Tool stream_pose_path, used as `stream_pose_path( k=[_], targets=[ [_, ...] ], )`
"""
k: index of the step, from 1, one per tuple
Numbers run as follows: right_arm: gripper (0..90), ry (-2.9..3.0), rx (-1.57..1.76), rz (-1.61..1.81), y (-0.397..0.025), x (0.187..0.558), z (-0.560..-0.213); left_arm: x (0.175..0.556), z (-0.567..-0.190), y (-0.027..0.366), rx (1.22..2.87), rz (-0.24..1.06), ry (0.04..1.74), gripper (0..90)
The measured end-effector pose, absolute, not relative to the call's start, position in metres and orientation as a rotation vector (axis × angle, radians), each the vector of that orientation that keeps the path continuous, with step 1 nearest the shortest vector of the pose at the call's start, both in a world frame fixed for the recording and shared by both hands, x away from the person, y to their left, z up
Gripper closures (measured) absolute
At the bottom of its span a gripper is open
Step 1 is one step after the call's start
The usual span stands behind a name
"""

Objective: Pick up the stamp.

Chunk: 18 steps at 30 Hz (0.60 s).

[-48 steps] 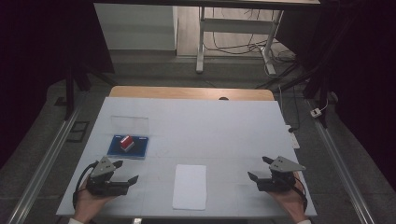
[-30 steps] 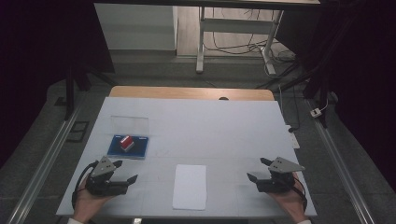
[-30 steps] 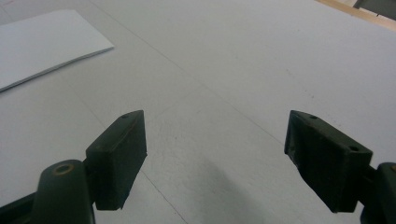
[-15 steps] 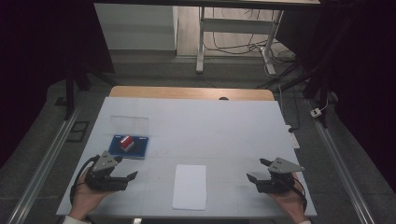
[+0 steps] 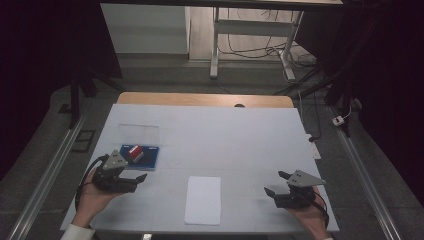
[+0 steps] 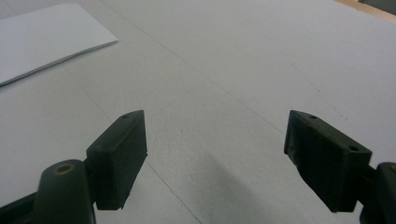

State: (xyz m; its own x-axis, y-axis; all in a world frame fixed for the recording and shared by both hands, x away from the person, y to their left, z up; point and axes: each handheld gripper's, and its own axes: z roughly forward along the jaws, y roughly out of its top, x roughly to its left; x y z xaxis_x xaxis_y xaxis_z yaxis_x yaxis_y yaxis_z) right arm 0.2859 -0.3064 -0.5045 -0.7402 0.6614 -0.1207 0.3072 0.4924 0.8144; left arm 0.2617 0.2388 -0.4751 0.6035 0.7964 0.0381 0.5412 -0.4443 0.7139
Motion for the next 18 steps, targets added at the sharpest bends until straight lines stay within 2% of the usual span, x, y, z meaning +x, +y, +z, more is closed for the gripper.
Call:
stream_pose_path(
  k=[18],
  targets=[
    [21.1, 2.345, 0.799, 1.117, -0.304, 0.286, -0.509, 0.311, -0.474, 0.264, 2.137, 0.508, 1.186, 29.1]
  ],
)
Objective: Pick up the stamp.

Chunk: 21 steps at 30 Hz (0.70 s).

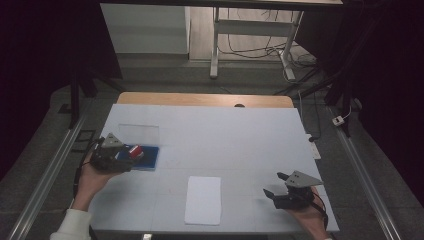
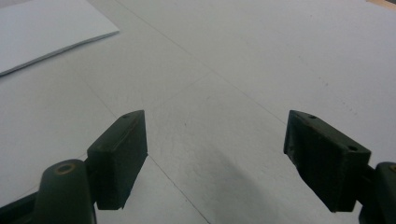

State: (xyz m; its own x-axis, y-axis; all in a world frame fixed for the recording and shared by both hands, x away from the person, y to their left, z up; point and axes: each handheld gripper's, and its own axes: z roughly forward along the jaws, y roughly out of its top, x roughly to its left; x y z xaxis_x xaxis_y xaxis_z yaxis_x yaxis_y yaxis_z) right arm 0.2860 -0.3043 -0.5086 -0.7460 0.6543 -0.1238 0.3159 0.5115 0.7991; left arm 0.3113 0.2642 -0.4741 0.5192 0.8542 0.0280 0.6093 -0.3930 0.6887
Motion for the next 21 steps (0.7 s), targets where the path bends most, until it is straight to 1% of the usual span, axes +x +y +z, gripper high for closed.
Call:
stream_pose_path(
  k=[8, 15, 21],
  targets=[
    [21.3, 2.353, 0.799, 1.105, -0.303, 0.286, -0.510, 0.330, -0.478, 0.266, 2.173, 0.503, 1.238, 33.6],
    [21.5, 2.352, 0.802, 1.097, -0.304, 0.286, -0.510, 0.346, -0.483, 0.262, 2.216, 0.462, 1.242, 43.7],
    [21.5, 2.358, 0.807, 1.086, -0.305, 0.286, -0.511, 0.351, -0.488, 0.262, 2.227, 0.436, 1.244, 51.4]
  ],
)
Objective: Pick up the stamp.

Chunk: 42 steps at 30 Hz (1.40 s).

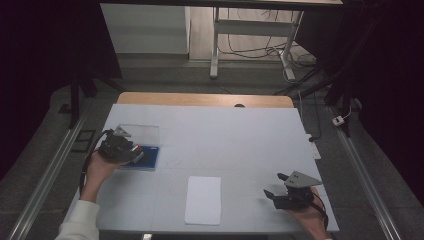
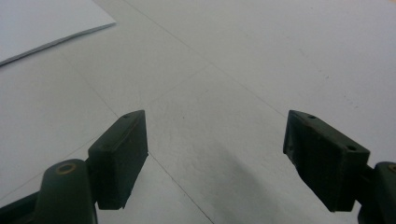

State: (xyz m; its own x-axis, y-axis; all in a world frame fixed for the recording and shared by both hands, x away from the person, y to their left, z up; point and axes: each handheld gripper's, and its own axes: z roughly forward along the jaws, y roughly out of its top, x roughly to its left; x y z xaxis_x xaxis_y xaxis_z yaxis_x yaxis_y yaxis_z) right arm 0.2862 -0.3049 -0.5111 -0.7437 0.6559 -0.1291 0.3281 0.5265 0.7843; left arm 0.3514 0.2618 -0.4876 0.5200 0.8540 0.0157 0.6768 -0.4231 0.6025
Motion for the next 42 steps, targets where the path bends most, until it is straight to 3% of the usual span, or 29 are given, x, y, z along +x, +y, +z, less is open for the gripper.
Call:
stream_pose_path(
  k=[16, 42],
  targets=[
    [21.7, 2.355, 0.808, 1.080, -0.306, 0.286, -0.512, 0.355, -0.491, 0.267, 2.206, 0.363, 1.240, 68.4],
    [23.3, 2.327, 0.836, 1.110, -0.308, 0.289, -0.510, 0.344, -0.477, 0.276, 2.149, 0.361, 1.206, 70.4]
  ],
)
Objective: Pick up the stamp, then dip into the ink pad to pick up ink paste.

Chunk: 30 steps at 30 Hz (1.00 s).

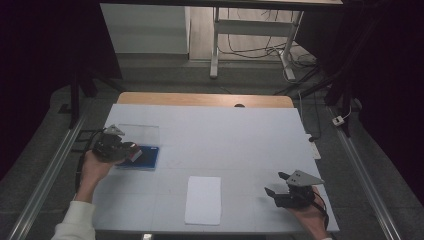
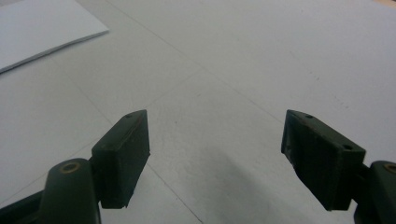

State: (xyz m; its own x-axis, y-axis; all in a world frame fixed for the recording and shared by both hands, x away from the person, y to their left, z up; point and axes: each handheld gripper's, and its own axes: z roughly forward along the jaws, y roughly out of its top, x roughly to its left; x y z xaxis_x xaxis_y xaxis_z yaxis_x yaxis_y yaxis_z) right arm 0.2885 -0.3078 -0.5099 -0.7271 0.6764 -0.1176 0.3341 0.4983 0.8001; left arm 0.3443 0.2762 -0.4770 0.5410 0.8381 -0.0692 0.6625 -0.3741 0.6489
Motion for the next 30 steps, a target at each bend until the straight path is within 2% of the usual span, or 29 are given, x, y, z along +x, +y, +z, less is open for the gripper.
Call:
stream_pose_path(
  k=[19, 30],
  targets=[
    [24.4, 2.330, 0.815, 1.115, -0.305, 0.287, -0.510, 0.321, -0.443, 0.278, 2.063, 0.378, 1.104, 70.4],
    [24.5, 2.338, 0.812, 1.106, -0.305, 0.287, -0.511, 0.324, -0.445, 0.272, 2.089, 0.366, 1.089, 70.3]
  ],
)
